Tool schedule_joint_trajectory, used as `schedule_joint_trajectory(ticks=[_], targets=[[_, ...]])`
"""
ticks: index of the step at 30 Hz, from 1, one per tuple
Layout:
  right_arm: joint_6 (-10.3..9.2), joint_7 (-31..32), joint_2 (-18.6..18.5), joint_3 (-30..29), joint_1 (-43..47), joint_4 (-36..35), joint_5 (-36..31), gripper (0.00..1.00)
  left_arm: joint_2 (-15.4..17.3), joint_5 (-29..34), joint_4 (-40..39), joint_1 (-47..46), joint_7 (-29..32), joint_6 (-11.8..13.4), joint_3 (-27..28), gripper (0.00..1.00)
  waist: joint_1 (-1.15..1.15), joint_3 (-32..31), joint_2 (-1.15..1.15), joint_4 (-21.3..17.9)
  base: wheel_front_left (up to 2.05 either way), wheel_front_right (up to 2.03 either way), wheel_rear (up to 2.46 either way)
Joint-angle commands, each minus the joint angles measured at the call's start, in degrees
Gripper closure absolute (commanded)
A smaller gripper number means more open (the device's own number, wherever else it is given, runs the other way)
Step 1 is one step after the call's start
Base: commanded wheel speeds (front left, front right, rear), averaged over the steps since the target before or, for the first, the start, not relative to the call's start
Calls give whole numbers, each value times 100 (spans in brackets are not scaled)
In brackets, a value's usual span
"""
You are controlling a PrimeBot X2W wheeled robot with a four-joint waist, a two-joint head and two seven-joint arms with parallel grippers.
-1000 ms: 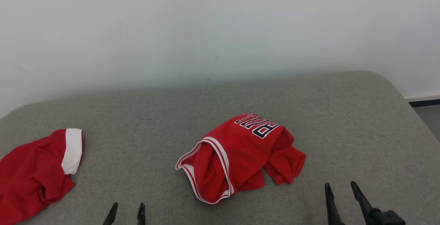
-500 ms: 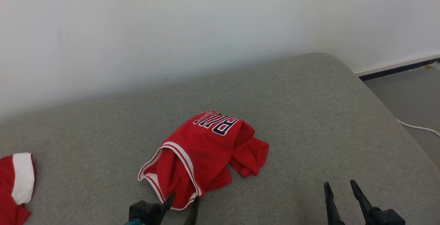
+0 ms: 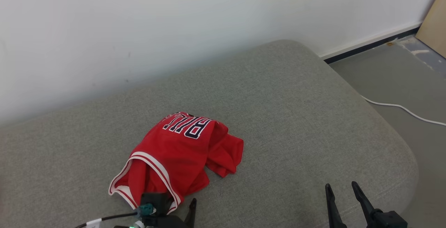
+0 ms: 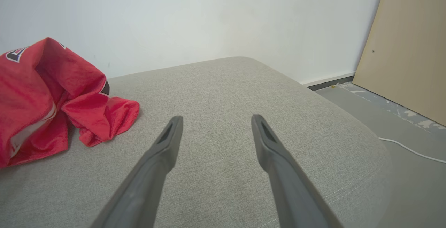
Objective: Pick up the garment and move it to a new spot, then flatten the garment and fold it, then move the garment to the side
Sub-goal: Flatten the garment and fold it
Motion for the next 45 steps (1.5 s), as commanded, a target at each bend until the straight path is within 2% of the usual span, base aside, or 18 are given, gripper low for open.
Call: schedule_joint_trajectory(ticks=[1,4,5,6,12,15,21,22,30,35,38,40,42,45], targets=[[-12,-25,5,12,-43,4,27,0,-26,-18,151,-141,37,106,19,0,0,37,0,-32,0,0,0],[-12,-28,6,43,-61,14,50,0,-71,-48,416,-369,34,111,-50,0,0,46,0,-12,0,0,0],[-12,-30,5,55,-63,19,53,0,-87,-34,483,-477,-28,95,-78,34,0,48,0,6,0,0,0],[-12,-33,5,62,-68,22,54,0,-90,-17,569,-565,-65,85,-110,100,0,49,0,28,0,0,0],[-12,-45,5,111,-98,52,78,0,-134,-75,1030,-1007,-96,22,-312,100,0,34,0,90,0,0,0],[-12,-50,4,115,-103,58,91,0,-150,-339,1144,-1265,-245,-80,-317,100,0,24,0,120,0,0,0],[-12,-50,5,127,-106,79,81,0,-154,-1731,630,-2211,-749,-246,-715,100,0,5,0,177,0,0,0],[-12,-50,6,131,-118,77,81,0,-160,-1762,573,-2456,-822,-226,-848,100,0,5,0,186,0,0,0],[-12,-40,6,235,-115,77,96,0,-160,-3218,211,-4437,-1399,-192,-1336,100,0,1,0,142,0,0,0],[-12,-49,4,309,-125,113,103,0,-161,-4182,-47,-5386,-1940,-193,-1613,100,0,8,0,52,0,0,0],[-12,-43,6,355,-159,135,86,0,-160,-4549,-224,-5854,-2142,-201,-1787,100,0,9,0,0,0,0,0],[-12,-30,5,402,-197,156,61,0,-161,-5172,-551,-5978,-2203,-324,-1728,100,0,11,0,-46,0,0,0],[-12,-33,3,435,-224,172,68,0,-144,-5846,-971,-5984,-2213,-417,-1411,100,0,49,0,-64,0,0,0],[-12,-44,7,503,-292,188,116,0,-151,-6277,-1199,-5777,-2213,-473,-1177,100,0,135,0,-52,0,0,0]])
